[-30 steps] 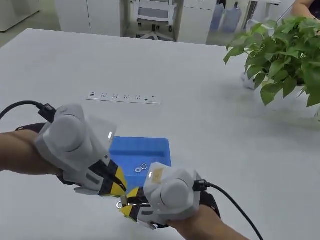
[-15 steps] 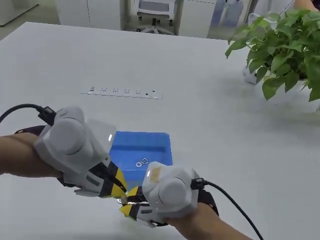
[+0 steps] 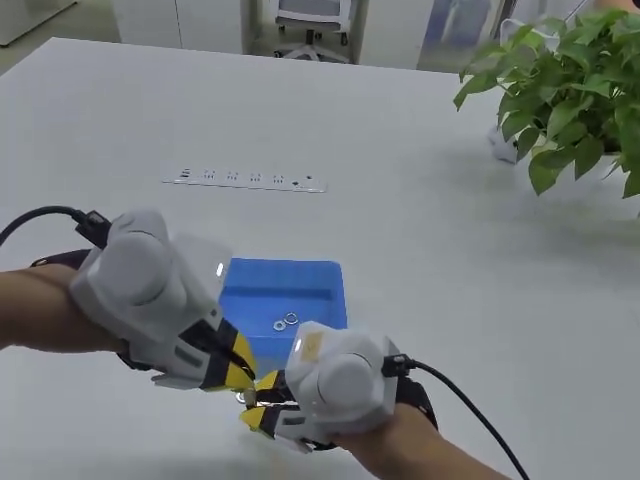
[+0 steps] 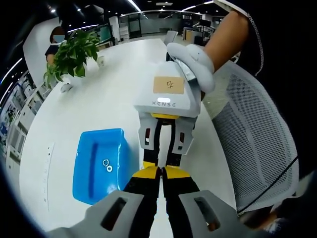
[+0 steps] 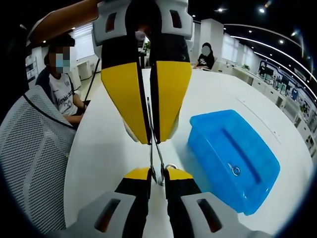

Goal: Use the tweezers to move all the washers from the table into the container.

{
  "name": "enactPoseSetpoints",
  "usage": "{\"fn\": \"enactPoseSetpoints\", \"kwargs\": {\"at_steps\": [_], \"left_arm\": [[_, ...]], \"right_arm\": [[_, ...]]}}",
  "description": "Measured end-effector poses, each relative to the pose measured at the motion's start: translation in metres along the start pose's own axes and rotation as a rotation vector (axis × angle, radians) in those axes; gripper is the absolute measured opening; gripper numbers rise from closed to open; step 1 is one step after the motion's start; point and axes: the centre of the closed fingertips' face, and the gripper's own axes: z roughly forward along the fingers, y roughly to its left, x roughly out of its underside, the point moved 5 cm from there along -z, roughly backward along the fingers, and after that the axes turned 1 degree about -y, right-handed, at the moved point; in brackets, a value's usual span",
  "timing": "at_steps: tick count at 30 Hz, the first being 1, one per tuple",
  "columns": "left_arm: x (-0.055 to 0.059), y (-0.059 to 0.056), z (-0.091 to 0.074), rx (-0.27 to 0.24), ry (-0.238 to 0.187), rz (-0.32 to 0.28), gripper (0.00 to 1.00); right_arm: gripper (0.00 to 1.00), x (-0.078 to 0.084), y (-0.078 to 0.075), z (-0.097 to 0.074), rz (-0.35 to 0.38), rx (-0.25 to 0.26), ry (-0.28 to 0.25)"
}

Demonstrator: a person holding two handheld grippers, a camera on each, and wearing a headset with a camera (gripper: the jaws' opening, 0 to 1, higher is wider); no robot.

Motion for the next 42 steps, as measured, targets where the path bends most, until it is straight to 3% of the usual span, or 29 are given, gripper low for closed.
{"fn": "enactPoseSetpoints", "kwargs": {"at_steps": [10,29,42], "left_arm": [[0.000,0.009,0.003,0.008,-0.028,-0.029,0.06],[0.004,0.004,0.003,0.020,-0.028,-0.035,0.06],[-0.008,0.003,-0.008,0.019,-0.022,-0.013,0.06]], "right_arm": [[0.12,0.001,-0.002,-0.002,-0.010,0.006,0.009],[0.10,0.000,0.000,-0.002,-0.005,0.008,0.019],[0.10,-0.010,0.000,-0.013,-0.005,0.022,0.008]]}}
